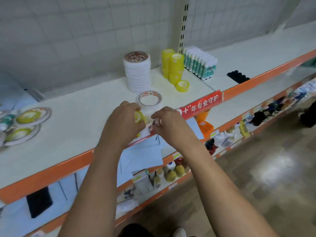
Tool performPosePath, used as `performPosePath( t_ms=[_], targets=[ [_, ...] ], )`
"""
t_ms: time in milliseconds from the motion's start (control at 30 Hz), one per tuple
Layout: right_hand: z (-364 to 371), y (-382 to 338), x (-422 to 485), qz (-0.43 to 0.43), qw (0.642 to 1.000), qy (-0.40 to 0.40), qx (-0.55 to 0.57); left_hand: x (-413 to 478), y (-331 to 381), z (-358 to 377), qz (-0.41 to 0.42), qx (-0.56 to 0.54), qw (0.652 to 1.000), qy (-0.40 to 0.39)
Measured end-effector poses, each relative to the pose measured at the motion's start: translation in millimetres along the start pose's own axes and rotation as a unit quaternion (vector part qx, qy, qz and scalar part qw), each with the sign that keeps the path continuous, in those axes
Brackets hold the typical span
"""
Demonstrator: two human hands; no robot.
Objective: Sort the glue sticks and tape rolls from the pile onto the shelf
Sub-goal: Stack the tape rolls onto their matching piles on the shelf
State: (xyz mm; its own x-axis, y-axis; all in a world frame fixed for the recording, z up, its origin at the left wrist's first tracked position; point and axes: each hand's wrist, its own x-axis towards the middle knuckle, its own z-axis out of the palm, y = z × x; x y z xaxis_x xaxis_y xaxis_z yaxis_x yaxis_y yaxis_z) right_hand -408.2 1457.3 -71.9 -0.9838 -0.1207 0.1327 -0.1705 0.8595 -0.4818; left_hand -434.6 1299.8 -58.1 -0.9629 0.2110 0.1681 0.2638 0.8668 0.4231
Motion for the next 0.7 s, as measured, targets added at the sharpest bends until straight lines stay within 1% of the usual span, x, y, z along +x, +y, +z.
performPosePath(
  t_ms=[100, 300, 400, 533, 600, 700],
  targets=[
    [-5.1, -4.4, 3.3, -0.018, 0.999, 0.023, 0.018, -7.1, -10.8, -6.3, -0.024, 0.003, 1.0, 0.004],
    [5.6, -31.7, 21.2, -0.048, 0.999, -0.001, 0.013, -23.1, -43.5, -24.1, -0.078, -0.015, 0.996, 0.033],
    [15.9, -44.3, 30.8, -0.047, 0.999, -0.01, -0.003, -26.7, -58.0, -30.1, -0.079, -0.023, 0.996, 0.042],
    [24.4, -48.4, 41.0, -0.027, 0.999, -0.02, -0.026, -22.9, -63.6, -29.2, -0.061, -0.033, 0.997, 0.033],
    [28.0, -48.4, 46.4, 0.006, 0.999, -0.026, -0.039, -19.7, -66.9, -28.3, -0.058, -0.039, 0.997, 0.028],
    [33.9, -48.7, 52.7, 0.053, 0.995, -0.059, -0.055, -13.4, -72.7, -27.4, -0.052, -0.043, 0.998, 0.021]
  ],
)
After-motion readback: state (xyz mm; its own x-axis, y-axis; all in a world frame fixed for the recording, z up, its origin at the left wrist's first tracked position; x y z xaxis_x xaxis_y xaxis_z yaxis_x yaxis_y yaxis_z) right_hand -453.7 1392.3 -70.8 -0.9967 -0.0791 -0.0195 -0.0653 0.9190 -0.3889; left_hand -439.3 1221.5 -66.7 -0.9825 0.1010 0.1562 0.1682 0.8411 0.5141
